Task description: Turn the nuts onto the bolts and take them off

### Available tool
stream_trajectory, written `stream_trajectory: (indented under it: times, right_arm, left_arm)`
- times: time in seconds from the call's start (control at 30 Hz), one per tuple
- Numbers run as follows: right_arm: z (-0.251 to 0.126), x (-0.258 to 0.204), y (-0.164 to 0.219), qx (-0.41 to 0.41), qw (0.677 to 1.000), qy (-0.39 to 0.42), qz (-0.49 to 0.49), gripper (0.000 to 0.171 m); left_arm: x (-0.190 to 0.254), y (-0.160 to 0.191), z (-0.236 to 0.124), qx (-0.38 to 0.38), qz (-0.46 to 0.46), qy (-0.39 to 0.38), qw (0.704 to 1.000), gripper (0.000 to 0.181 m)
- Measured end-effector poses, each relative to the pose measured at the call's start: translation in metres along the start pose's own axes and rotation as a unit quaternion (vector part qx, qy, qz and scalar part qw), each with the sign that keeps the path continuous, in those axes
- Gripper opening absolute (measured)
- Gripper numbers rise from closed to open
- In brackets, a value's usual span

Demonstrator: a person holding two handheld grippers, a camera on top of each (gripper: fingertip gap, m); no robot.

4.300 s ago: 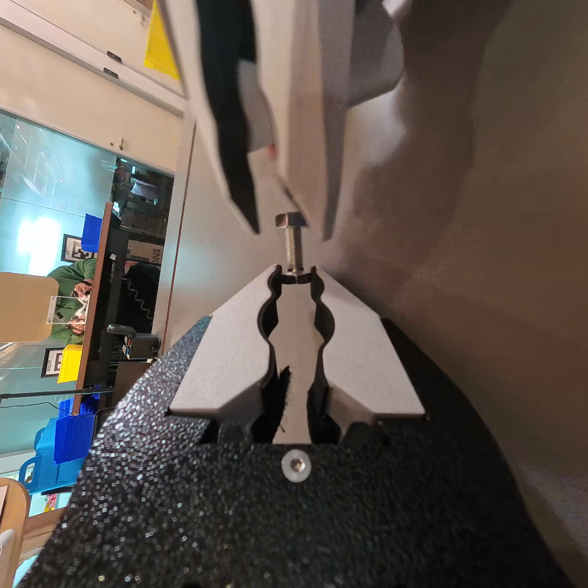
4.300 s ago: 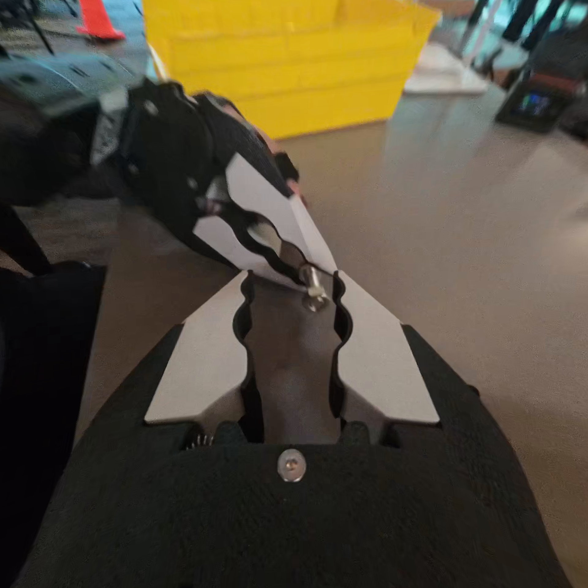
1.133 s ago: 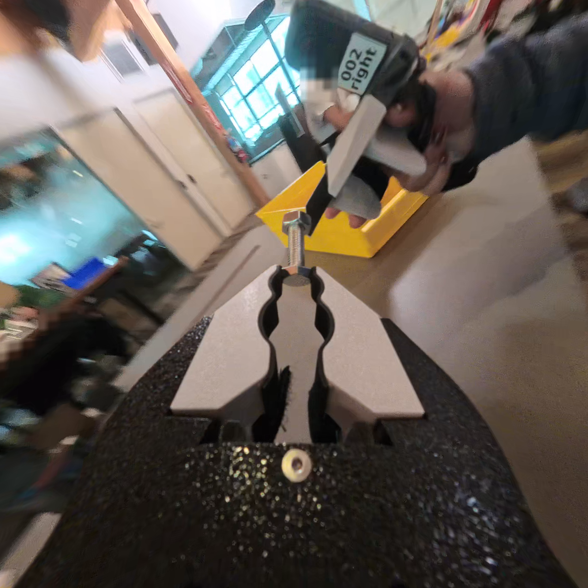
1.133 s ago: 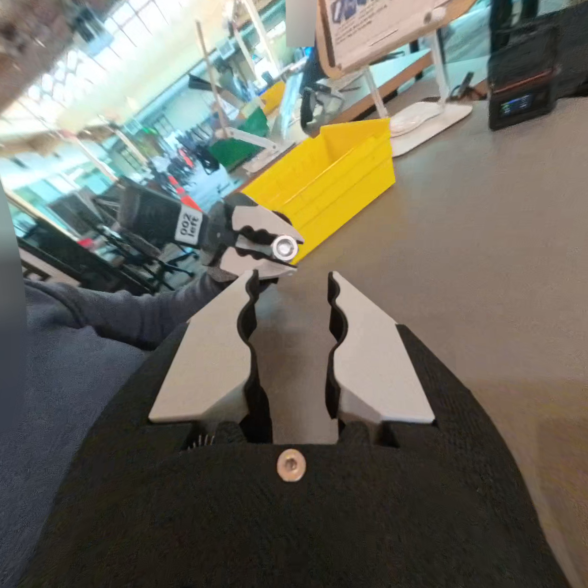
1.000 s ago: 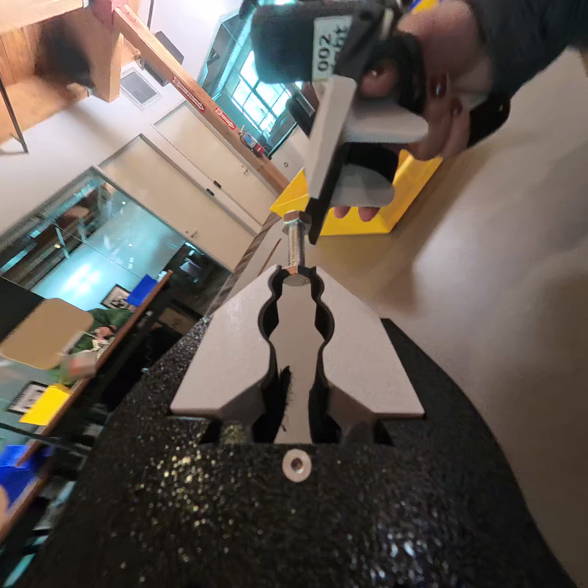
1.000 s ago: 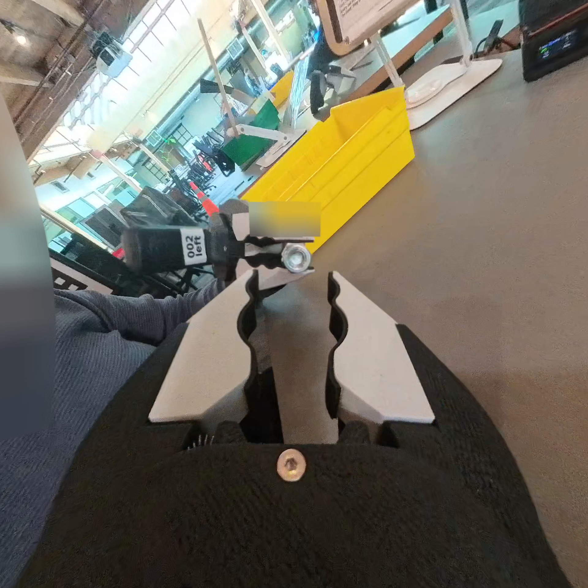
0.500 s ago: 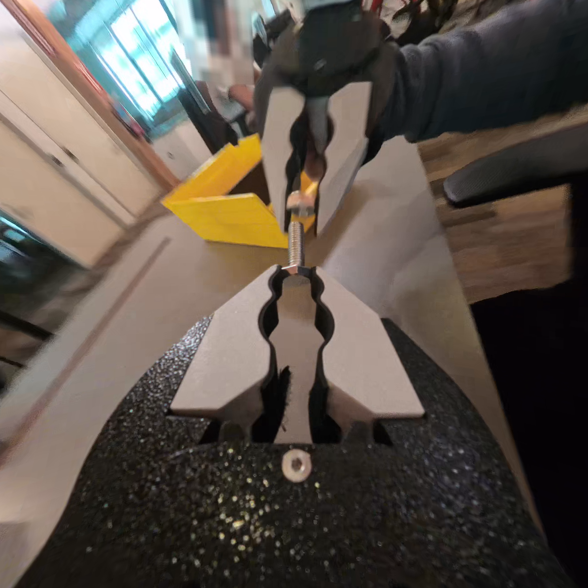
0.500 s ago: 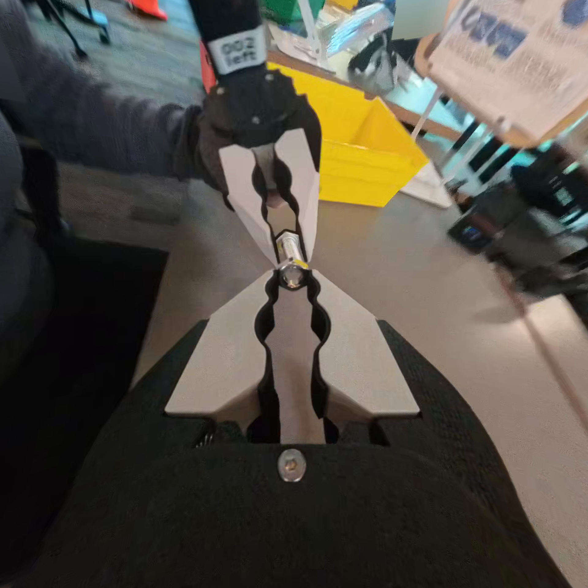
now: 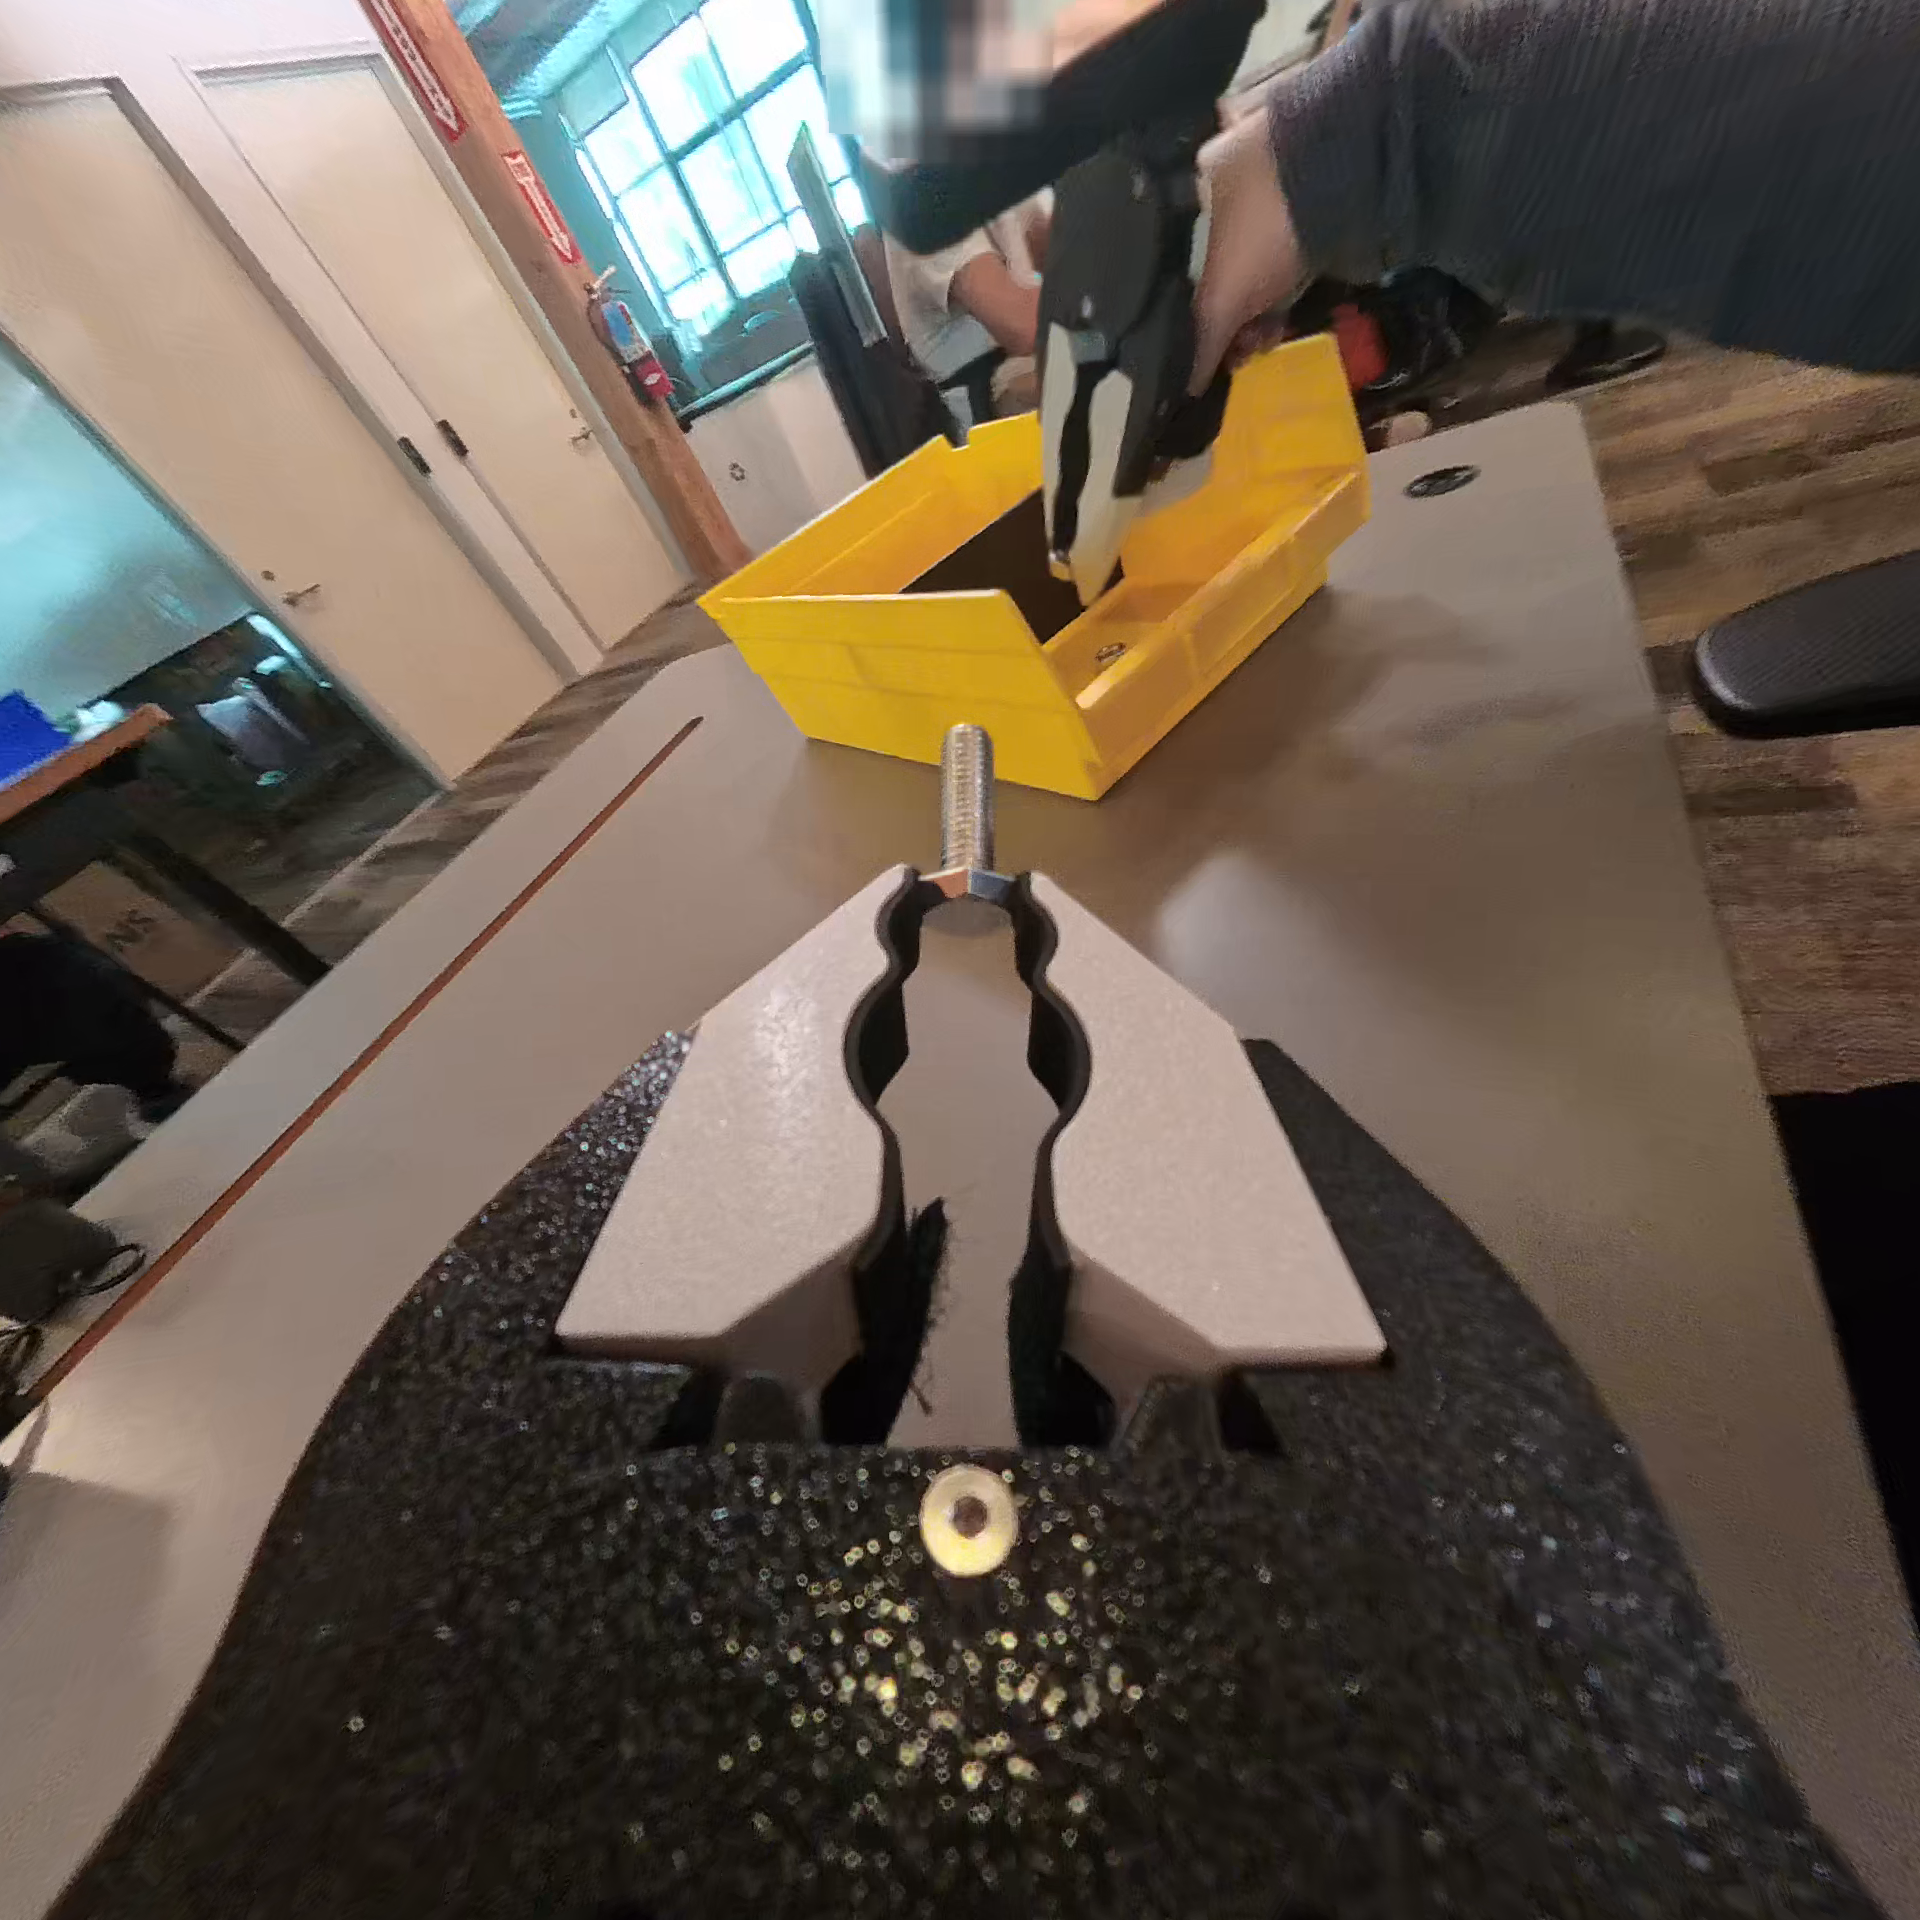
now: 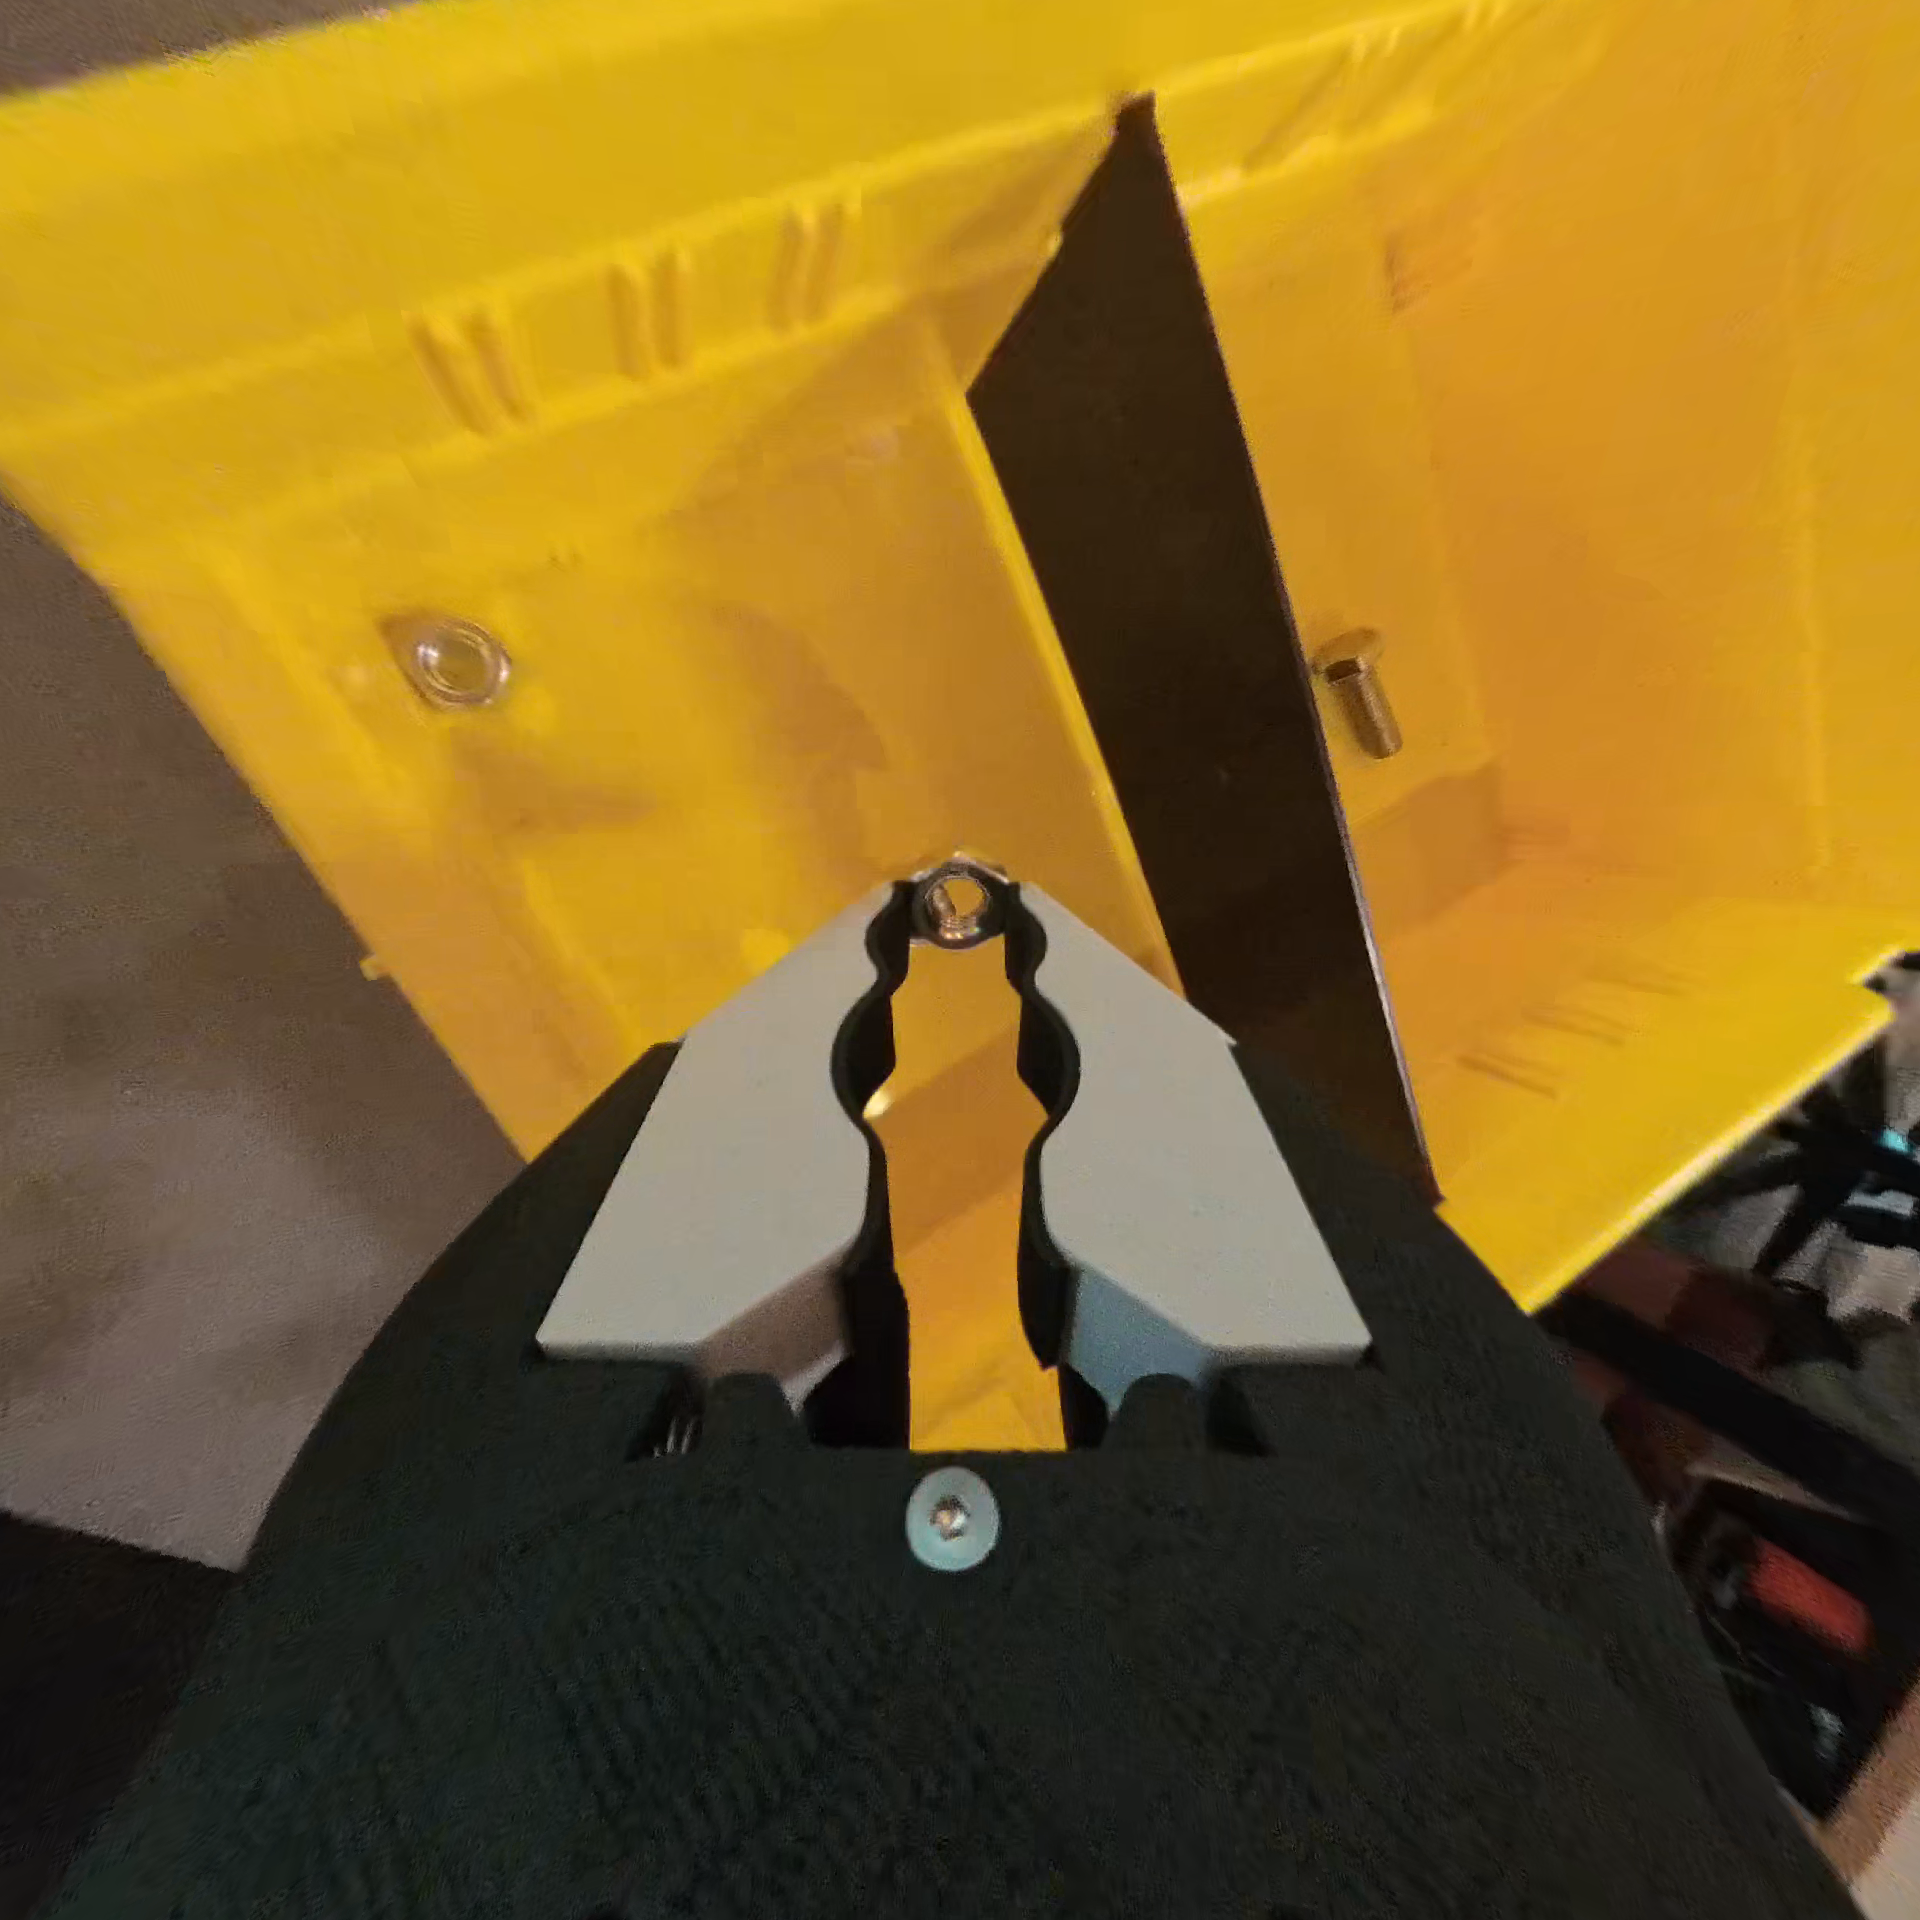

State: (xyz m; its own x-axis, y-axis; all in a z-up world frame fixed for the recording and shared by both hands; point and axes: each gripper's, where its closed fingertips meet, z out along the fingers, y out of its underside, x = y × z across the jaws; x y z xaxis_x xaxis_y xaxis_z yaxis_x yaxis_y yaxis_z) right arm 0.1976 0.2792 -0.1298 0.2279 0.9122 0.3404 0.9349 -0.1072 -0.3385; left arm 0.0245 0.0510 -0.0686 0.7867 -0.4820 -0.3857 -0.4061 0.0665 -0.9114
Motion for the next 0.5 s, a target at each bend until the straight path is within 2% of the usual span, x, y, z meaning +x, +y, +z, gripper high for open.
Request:
stream_trajectory:
  times: [0.23,0.33,0.4,0.43,0.5]
  right_arm:
    - [0.037,-0.02,0.002,-0.011,0.997,-0.071,-0.016,0.016]
    - [0.035,-0.02,-0.003,0.002,0.997,-0.072,0.001,0.04]
    - [0.021,-0.003,-0.013,0.034,0.999,-0.013,0.016,0.04]
    - [0.009,0.008,-0.022,0.059,0.997,0.042,0.013,0.038]
    - [-0.026,0.012,-0.05,0.147,0.98,0.136,-0.015,0.026]
  left_arm:
    - [-0.001,0.012,0.01,0.024,0.031,-0.073,0.997,0.015]
    - [-0.004,0.007,0.006,0.039,0.053,-0.097,0.993,0.015]
    - [-0.005,0.002,0.004,0.056,0.056,-0.107,0.991,0.015]
    - [-0.005,0.001,0.002,0.062,0.059,-0.111,0.99,0.015]
    - [-0.005,-0.004,0.0,0.074,0.064,-0.121,0.988,0.015]
